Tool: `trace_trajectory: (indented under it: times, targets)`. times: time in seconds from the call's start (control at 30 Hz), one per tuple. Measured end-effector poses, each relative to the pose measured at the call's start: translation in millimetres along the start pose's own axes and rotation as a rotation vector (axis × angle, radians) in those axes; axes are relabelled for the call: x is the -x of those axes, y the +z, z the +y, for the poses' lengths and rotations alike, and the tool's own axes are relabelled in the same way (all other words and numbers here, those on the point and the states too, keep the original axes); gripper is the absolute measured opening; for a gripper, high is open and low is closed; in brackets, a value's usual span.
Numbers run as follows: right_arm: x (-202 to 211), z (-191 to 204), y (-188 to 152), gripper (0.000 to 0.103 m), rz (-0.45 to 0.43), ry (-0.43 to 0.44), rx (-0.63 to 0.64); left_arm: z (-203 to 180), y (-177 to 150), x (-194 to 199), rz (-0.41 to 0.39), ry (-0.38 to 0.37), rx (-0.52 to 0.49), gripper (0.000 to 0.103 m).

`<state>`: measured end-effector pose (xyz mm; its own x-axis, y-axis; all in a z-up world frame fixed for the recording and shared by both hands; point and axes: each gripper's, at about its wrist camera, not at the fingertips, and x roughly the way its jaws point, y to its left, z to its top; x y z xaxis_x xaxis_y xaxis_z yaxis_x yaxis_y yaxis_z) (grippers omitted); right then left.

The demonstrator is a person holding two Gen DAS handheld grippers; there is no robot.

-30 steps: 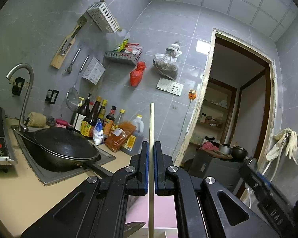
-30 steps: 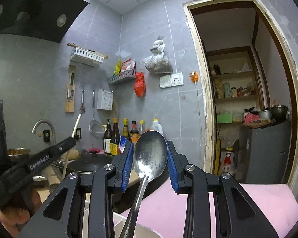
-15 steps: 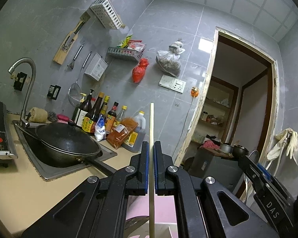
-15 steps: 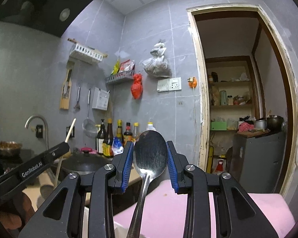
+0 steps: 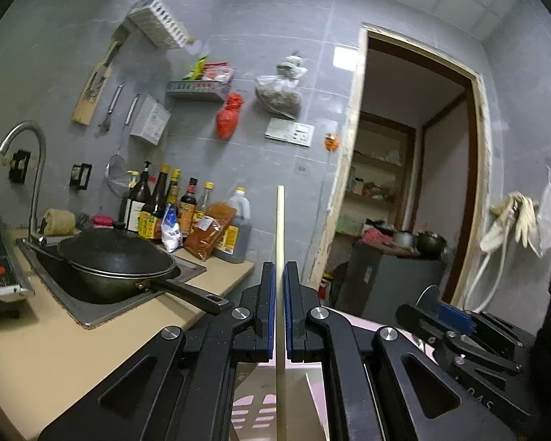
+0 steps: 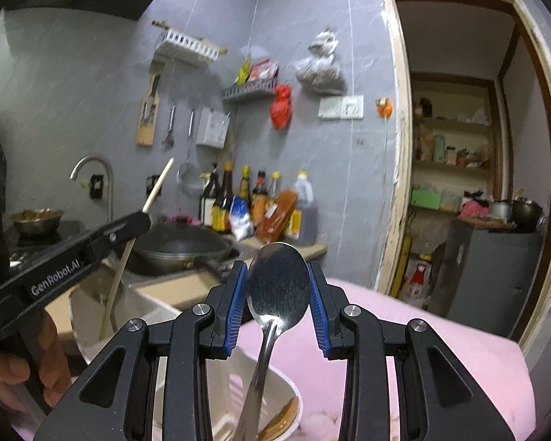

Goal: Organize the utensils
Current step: 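Lower the spoon into the basket and open the right tool while the left tool drops the chopstick in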

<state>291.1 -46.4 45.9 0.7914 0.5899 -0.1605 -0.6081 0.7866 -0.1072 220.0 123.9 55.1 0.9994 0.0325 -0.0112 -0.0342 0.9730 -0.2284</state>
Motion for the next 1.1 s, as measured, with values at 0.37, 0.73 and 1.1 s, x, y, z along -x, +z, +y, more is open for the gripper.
trace_trajectory:
  times: [0.37,0.73,1.1]
  targets:
    - [7,1,-7,0.032,0.049,0.039,-0.03,-1,2,3,0.064,-0.026,-0.053,0.003]
    - [19,-5,-8,0.038,0.047,0.032,-0.066,-3,-2,-2,0.057,-0.021,-0.027,0.003]
    - [45,-17,-3,0.054,0.024,0.012,-0.096,12,3,6,0.119,-0.054,0.016,0.003]
